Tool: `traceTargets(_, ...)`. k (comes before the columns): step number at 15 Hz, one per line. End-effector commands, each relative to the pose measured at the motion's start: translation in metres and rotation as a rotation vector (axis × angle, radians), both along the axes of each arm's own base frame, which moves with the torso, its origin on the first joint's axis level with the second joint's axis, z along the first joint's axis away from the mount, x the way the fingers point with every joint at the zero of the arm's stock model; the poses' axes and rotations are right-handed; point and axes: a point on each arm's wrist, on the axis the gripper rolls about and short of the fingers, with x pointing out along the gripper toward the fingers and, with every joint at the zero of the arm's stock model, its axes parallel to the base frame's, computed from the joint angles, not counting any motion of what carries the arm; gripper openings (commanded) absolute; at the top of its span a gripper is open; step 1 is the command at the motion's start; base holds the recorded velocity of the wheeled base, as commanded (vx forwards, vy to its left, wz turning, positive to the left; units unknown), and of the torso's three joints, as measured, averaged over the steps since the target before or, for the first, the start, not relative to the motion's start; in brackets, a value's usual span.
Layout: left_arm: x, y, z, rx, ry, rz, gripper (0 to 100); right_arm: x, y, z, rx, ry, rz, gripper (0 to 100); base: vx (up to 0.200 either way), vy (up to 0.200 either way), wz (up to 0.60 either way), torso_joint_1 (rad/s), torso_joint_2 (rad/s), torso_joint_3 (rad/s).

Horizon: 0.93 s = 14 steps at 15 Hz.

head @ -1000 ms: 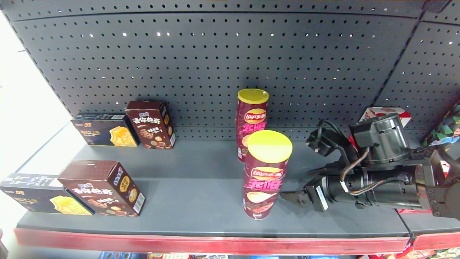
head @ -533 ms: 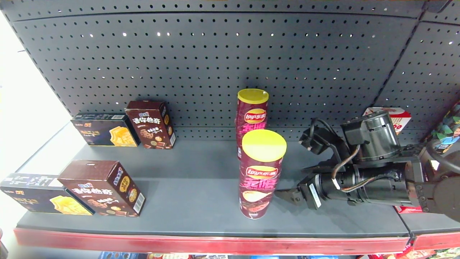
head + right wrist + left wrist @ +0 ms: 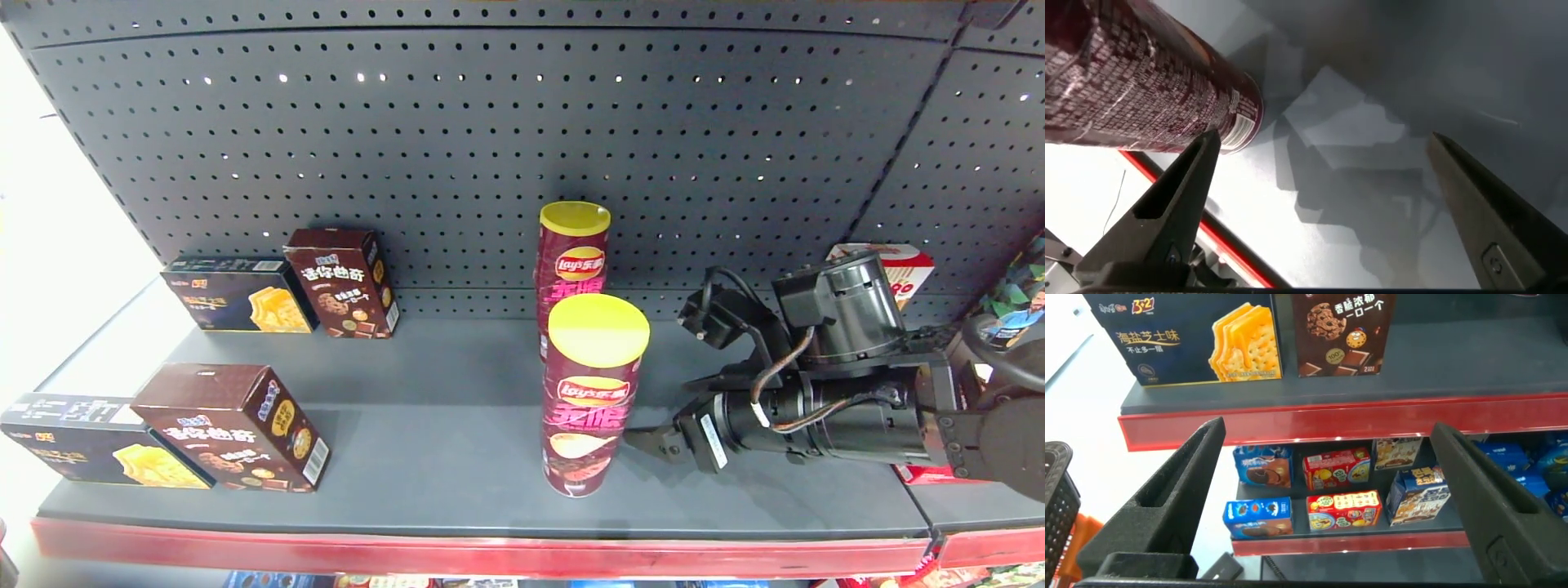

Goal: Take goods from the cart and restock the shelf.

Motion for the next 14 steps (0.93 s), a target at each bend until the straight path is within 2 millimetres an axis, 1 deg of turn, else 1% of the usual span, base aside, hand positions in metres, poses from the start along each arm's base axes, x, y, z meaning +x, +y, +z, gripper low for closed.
traceTargets(1,0.000,0.000,0.000,0.000,0.001,0.001,100,0.000,0.001,0.000,-0.001,0.000,0.003,100,0.000,0.000,0.00,0.000,0.00,0.000)
traceTargets(6,0.000,0.000,0.000,0.000,0.001,0.000,100,0.000,0.001,0.000,-0.002,-0.001,0.004,100,0.000,0.000,0.00,0.000,0.00,0.000)
traceTargets(9,0.000,0.000,0.000,0.000,0.001,0.001,100,-0.003,-0.006,0.009,0.017,-0.027,-0.014,100,0.000,0.000,0.00,0.000,0.00,0.000)
traceTargets(10,0.000,0.000,0.000,0.000,0.001,0.001,100,-0.009,-0.021,0.027,0.059,-0.078,-0.047,100,0.000,0.000,0.00,0.000,0.00,0.000)
traceTargets(11,0.000,0.000,0.000,0.000,0.001,-0.002,100,-0.015,-0.032,0.038,0.082,-0.112,-0.069,100,0.000,0.000,0.00,0.000,0.00,0.000)
traceTargets(12,0.000,0.000,0.000,0.001,0.001,-0.002,100,-0.031,-0.052,0.059,0.122,-0.186,-0.114,100,0.000,0.000,0.00,0.000,0.00,0.000)
traceTargets(13,0.000,0.000,0.000,0.001,0.001,0.000,100,-0.041,-0.063,0.066,0.138,-0.220,-0.137,100,0.000,0.000,0.00,0.000,0.00,0.000)
traceTargets(14,0.000,0.000,0.000,0.001,0.001,-0.002,100,-0.066,-0.090,0.078,0.172,-0.289,-0.203,100,0.000,0.000,0.00,0.000,0.00,0.000)
